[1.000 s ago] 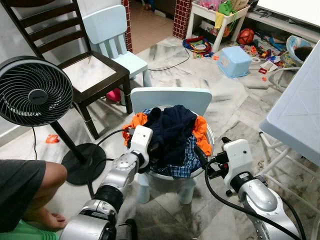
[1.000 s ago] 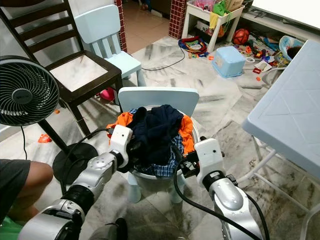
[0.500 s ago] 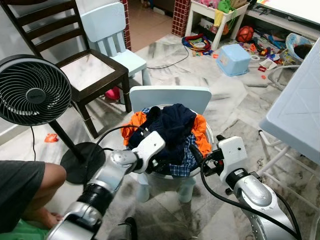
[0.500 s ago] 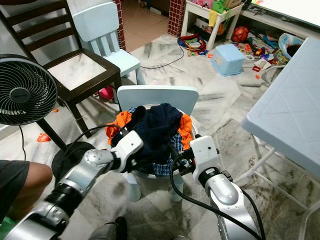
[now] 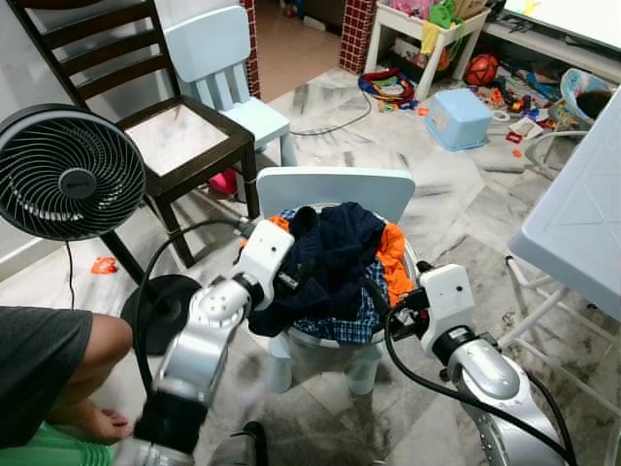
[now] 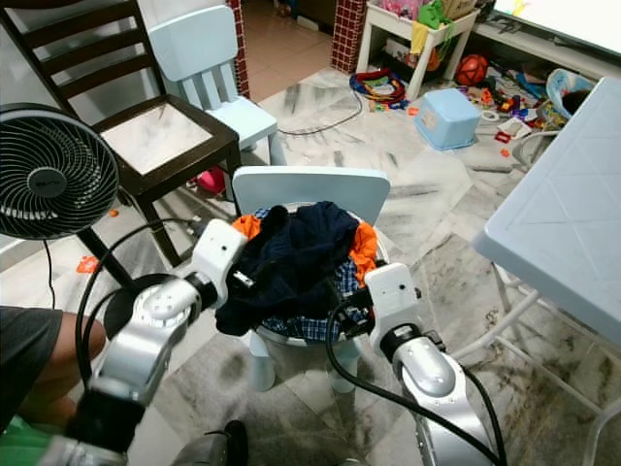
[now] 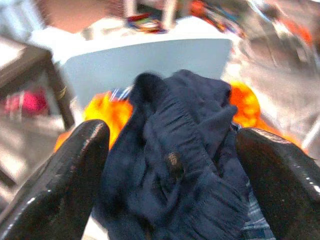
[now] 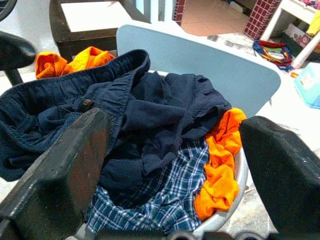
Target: Hang hanger
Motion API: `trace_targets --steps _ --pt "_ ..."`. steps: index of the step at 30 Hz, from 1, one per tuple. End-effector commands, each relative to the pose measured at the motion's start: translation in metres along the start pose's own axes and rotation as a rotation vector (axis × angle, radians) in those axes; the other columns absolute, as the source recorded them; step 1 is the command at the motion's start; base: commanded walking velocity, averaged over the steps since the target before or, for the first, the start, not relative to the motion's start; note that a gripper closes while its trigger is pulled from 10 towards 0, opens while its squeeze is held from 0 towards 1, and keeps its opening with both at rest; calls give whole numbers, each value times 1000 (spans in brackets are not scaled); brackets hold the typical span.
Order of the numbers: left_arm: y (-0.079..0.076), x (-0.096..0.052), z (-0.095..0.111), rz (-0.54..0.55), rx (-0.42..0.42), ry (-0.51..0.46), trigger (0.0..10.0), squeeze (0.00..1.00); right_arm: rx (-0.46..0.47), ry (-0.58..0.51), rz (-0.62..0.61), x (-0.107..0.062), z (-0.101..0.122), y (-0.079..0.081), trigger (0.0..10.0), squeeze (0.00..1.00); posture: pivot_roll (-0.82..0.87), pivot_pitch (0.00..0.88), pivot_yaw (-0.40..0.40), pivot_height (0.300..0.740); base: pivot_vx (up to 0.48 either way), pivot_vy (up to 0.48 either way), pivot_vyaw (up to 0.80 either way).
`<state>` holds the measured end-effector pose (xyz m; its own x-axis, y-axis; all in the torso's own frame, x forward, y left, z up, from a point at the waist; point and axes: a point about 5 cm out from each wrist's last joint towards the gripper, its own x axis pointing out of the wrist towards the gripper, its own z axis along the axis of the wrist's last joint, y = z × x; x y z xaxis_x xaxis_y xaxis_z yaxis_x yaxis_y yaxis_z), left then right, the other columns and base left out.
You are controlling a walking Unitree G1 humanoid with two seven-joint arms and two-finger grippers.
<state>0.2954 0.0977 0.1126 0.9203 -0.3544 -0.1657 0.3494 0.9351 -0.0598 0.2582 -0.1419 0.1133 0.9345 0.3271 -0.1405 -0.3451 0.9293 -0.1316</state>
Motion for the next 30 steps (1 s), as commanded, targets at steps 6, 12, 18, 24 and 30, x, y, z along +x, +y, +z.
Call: trace_targets --steps 6,12,18,24,30 --pt "10 -19 -6 115 -76 11 10000 1000 -12 -9 18 9 1 -1 10000 0 47 86 -27 740 0 0 0" --pt "23 -47 -27 96 0 137 10000 1000 -13 -21 21 17 3 -1 10000 0 69 92 -18 740 0 0 0" --pt "23 -68 -49 42 -16 238 10000 1000 3 -20 4 16 -1 1 10000 0 71 101 -6 740 0 0 0" --pt "18 -58 -52 -20 -21 262 10000 1000 8 -21 3 15 -1 3 10000 0 58 102 -1 740 0 0 0" --pt "14 -38 -51 -65 -31 265 10000 1000 -2 -18 -15 9 -2 -4 10000 0 20 107 2 740 0 0 0"
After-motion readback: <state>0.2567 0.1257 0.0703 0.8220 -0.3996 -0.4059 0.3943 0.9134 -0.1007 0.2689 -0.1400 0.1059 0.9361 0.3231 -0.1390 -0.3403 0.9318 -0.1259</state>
